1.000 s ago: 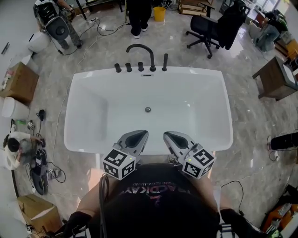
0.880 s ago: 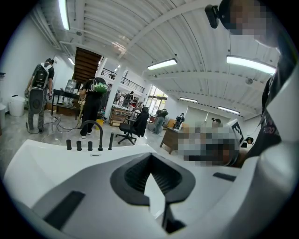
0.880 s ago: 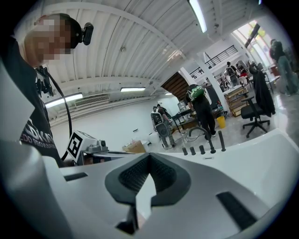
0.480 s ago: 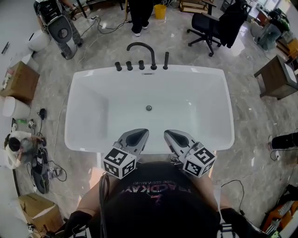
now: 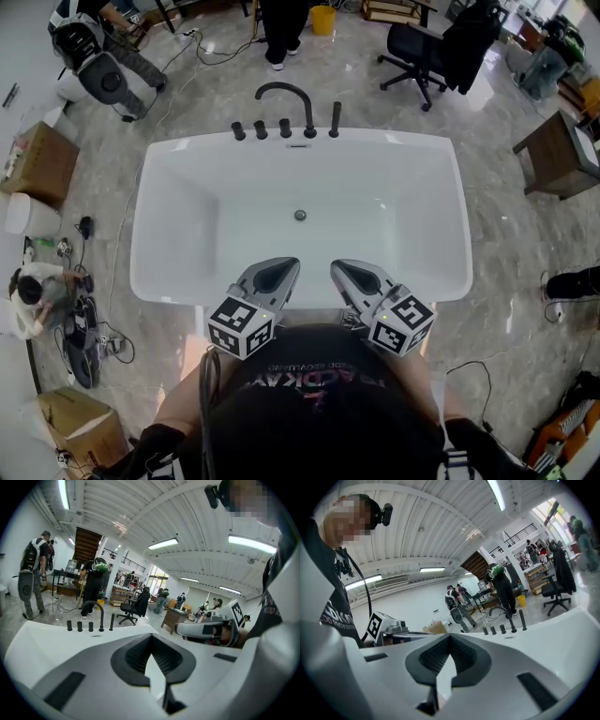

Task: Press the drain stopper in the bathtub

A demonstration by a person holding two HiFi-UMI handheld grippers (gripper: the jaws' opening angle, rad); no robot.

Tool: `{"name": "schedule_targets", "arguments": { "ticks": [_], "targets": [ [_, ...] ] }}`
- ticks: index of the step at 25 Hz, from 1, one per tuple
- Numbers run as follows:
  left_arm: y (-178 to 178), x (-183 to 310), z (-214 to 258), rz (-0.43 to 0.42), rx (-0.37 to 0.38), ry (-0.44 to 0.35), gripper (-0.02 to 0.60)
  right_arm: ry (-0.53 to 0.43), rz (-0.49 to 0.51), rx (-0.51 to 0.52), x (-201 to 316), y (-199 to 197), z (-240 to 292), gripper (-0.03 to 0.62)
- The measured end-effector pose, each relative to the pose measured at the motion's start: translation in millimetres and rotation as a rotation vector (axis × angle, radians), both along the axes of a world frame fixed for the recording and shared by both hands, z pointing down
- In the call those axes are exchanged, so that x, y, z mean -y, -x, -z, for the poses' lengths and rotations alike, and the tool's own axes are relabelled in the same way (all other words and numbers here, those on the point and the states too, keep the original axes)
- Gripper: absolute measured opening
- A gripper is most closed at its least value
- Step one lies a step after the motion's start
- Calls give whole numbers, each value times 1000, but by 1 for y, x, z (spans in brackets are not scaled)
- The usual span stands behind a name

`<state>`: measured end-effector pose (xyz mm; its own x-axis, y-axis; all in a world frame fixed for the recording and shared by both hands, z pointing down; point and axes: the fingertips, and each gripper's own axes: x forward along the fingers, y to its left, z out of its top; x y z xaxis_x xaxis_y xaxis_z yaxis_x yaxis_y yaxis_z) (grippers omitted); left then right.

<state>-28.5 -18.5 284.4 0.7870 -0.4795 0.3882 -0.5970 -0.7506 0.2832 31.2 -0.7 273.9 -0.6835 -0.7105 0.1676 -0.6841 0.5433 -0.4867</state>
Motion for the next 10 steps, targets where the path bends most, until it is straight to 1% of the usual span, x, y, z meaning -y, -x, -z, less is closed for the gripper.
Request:
{"name": "schedule_targets", "arguments": {
  "ticks": [10],
  "targets": [
    [-4, -2, -2, 5, -1, -4, 8, 0, 1, 5, -1, -5, -3, 11]
  ]
}}
